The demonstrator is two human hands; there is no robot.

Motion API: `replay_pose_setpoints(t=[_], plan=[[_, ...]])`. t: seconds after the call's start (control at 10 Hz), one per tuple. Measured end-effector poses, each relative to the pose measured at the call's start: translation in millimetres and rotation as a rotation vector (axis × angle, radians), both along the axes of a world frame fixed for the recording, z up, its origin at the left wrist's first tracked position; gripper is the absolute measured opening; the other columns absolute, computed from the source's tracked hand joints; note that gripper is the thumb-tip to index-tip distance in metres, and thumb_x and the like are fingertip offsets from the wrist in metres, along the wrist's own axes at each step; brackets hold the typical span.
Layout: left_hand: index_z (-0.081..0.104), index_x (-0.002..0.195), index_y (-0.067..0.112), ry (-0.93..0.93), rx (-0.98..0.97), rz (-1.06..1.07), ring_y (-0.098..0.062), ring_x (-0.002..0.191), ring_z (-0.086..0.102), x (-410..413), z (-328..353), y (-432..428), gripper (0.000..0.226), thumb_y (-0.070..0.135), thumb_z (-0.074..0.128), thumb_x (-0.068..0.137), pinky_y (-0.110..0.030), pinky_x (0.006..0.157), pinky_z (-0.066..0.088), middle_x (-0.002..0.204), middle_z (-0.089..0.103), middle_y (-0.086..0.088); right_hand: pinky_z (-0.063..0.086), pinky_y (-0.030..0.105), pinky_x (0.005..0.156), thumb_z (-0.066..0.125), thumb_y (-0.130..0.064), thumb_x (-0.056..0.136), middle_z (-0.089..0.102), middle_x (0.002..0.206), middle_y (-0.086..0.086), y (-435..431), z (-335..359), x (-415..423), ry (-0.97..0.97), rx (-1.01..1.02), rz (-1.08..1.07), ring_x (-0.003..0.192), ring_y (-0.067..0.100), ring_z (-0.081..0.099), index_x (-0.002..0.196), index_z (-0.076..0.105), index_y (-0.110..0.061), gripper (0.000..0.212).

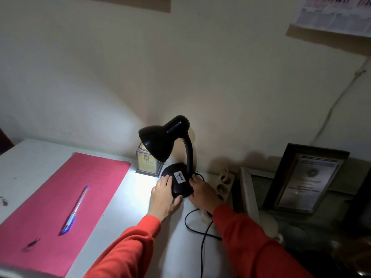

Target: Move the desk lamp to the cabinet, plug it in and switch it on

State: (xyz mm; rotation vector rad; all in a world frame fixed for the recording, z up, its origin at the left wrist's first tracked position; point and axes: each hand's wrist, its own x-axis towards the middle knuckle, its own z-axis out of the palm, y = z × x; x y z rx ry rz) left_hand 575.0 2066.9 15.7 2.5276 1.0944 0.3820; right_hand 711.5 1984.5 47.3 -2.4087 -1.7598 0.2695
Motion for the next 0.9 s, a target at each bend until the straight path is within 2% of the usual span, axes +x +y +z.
replay_pose_setpoints(t=[0.2,0.4,0.5,0.6,0.7,0.8,0.9], plan=[[0.024,0.142,0.007,0.101,0.086,-0.024,-0.025,0.138,0.028,3,1,2,0.079,0.050,0.053,0.082,-0.038,0.109,0.031,0.149,0.033,-0.010,0.030,0.037,0.114,0.052,-0.012,0.084,0.024,0.154,0.019,-1,0,0,-0.010,-0.029,0.001,0.143,0.029,0.022,0.139,0.033,-0.001,0.059],[0.035,0.136,0.005,0.122,0.107,-0.086,-0.033,0.130,0.037,4,2,4,0.070,0.046,0.054,0.082,-0.043,0.103,0.038,0.141,0.043,-0.016,0.034,0.039,0.111,0.054,-0.016,0.086,0.022,0.154,0.022,0,-1,1,-0.035,-0.072,0.046,0.142,0.032,0.022,0.141,0.029,0.001,0.063],[0.039,0.133,0.005,0.118,0.112,-0.079,-0.032,0.125,0.041,4,3,5,0.071,0.046,0.057,0.078,-0.042,0.100,0.041,0.136,0.048,-0.015,0.036,0.040,0.109,0.053,-0.015,0.085,0.025,0.153,0.022,0,-1,2,-0.028,-0.064,0.048,0.141,0.031,0.025,0.139,0.031,0.001,0.061],[0.044,0.129,0.008,0.122,0.066,-0.073,-0.031,0.118,0.046,2,11,8,0.071,0.047,0.061,0.073,-0.041,0.094,0.044,0.130,0.051,-0.011,0.038,0.038,0.108,0.052,-0.013,0.083,0.030,0.150,0.023,0,3,3,0.018,-0.040,0.043,0.138,0.031,0.031,0.136,0.038,0.001,0.057],[0.045,0.131,0.013,0.138,0.008,-0.095,-0.031,0.116,0.047,1,19,16,0.063,0.041,0.061,0.077,-0.042,0.093,0.045,0.131,0.050,-0.010,0.040,0.039,0.106,0.053,-0.013,0.082,0.040,0.146,0.024,3,9,7,0.134,-0.021,-0.016,0.132,0.033,0.041,0.129,0.049,0.001,0.049],[0.046,0.131,0.016,0.171,-0.072,-0.118,-0.034,0.118,0.048,-5,32,19,0.052,0.031,0.057,0.083,-0.044,0.097,0.044,0.135,0.047,-0.011,0.049,0.033,0.095,0.056,-0.013,0.082,0.060,0.126,0.024,1,18,11,0.242,0.021,-0.106,0.112,0.033,0.058,0.121,0.058,0.001,0.041],[0.050,0.128,0.016,0.171,-0.076,-0.130,-0.034,0.117,0.050,-8,42,17,0.047,0.029,0.056,0.084,-0.045,0.098,0.045,0.133,0.049,-0.012,0.051,0.030,0.088,0.057,-0.015,0.081,0.067,0.115,0.019,-3,26,14,0.311,0.067,-0.158,0.102,0.029,0.064,0.119,0.060,-0.004,0.040]])
